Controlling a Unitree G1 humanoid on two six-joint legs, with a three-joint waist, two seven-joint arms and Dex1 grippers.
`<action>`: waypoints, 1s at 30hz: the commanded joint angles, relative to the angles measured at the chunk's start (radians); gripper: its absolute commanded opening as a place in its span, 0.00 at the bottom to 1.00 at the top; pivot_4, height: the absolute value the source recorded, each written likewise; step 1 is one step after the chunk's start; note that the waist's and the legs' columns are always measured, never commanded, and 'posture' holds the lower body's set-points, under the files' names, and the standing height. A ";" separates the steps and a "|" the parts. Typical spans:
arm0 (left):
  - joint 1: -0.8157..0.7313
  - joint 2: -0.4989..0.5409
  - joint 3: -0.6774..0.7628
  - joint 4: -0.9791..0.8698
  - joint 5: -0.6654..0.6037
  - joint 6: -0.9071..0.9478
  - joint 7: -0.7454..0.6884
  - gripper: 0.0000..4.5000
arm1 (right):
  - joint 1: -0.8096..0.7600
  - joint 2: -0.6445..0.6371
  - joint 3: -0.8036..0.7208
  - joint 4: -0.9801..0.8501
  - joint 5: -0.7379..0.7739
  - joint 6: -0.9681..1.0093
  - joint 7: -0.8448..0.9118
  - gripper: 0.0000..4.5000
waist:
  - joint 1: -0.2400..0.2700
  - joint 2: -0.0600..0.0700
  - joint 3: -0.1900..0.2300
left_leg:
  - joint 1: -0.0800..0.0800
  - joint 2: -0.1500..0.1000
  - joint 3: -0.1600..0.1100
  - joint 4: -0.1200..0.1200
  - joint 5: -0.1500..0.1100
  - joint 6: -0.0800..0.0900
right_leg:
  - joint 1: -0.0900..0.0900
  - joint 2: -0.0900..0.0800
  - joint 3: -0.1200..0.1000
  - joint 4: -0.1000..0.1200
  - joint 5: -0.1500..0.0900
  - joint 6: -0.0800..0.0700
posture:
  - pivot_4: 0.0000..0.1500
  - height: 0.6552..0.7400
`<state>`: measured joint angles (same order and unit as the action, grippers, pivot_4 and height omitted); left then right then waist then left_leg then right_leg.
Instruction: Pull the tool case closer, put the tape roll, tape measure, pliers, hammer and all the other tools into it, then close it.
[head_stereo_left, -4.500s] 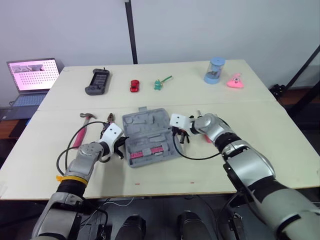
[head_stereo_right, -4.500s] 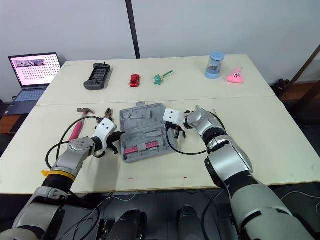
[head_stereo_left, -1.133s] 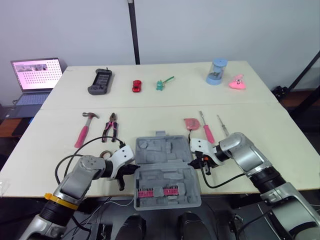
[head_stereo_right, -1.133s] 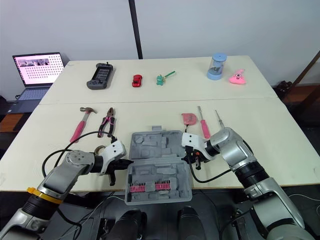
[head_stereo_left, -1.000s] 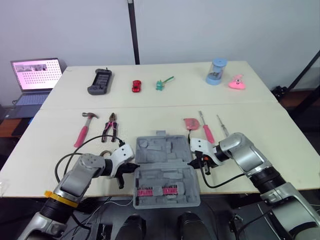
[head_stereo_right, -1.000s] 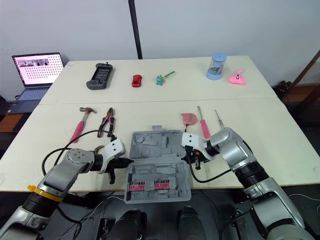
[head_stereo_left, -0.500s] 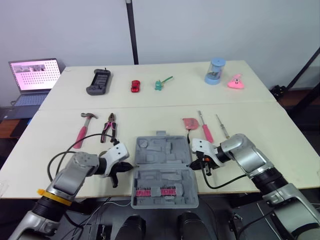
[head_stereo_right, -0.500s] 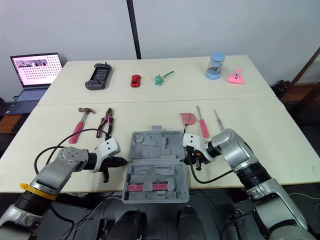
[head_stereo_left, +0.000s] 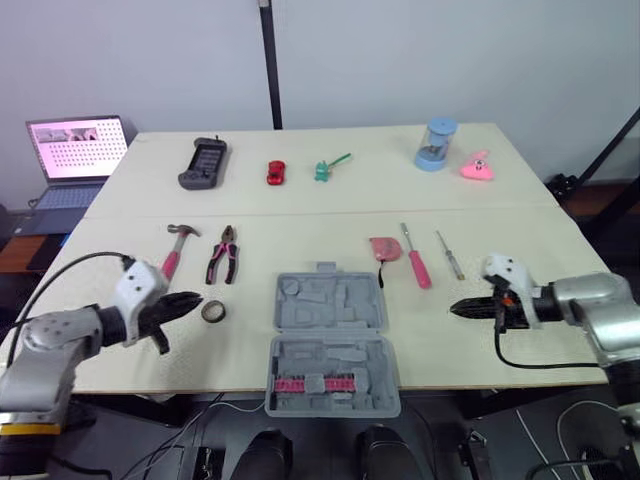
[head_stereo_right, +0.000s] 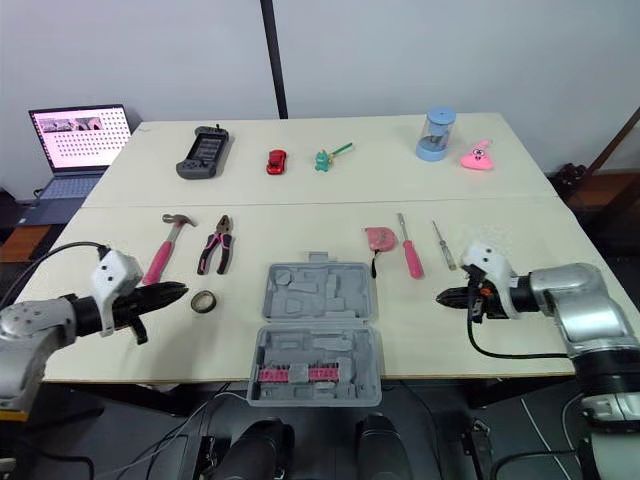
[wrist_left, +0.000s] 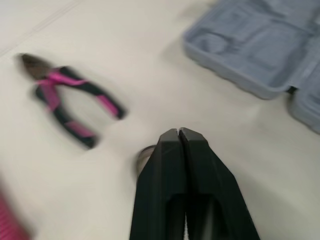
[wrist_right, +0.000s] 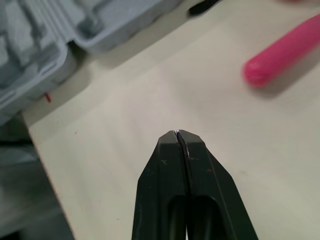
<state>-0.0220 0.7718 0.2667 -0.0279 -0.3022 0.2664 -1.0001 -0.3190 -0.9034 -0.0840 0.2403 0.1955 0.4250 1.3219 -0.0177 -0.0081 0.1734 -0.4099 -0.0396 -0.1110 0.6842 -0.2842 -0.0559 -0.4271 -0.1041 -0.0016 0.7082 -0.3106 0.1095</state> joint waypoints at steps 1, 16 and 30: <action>0.086 -0.029 0.149 0.083 -0.038 -0.082 0.048 0.51 | 0.124 -0.025 -0.171 -0.032 0.099 -0.043 -0.005 0.41 | 0.004 0.000 0.000 | 0.000 0.000 0.000 0.000 -0.001 0.001 | 0.001 0.000 0.000 -0.001 0.000 0.000 | 1.00 0.22; 0.228 -0.035 0.313 0.209 -0.078 -0.232 0.088 1.00 | 0.221 -0.026 -0.350 -0.016 0.267 0.013 -0.060 0.99 | 0.005 0.000 0.000 | 0.002 0.001 0.001 0.000 -0.002 0.003 | 0.005 -0.001 0.000 -0.005 0.001 -0.001 | 1.00 0.22; 0.469 -0.148 0.328 -0.259 -0.244 -0.006 0.175 1.00 | -0.306 0.027 0.060 -0.337 0.399 0.399 -0.035 0.99 | 0.010 -0.001 0.000 | 0.001 0.003 0.001 -0.001 -0.002 0.003 | 0.003 -0.002 0.000 -0.008 0.001 -0.002 | 1.00 0.22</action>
<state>0.4378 0.6198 0.5704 -0.2286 -0.5268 0.2409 -0.8578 -0.6176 -0.8854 -0.0505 -0.0863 0.5806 0.8053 1.2838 -0.0073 -0.0095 0.1733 -0.4100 -0.0370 -0.1125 0.6834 -0.2863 -0.0525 -0.4234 -0.1059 -0.0029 0.7000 -0.3093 0.1077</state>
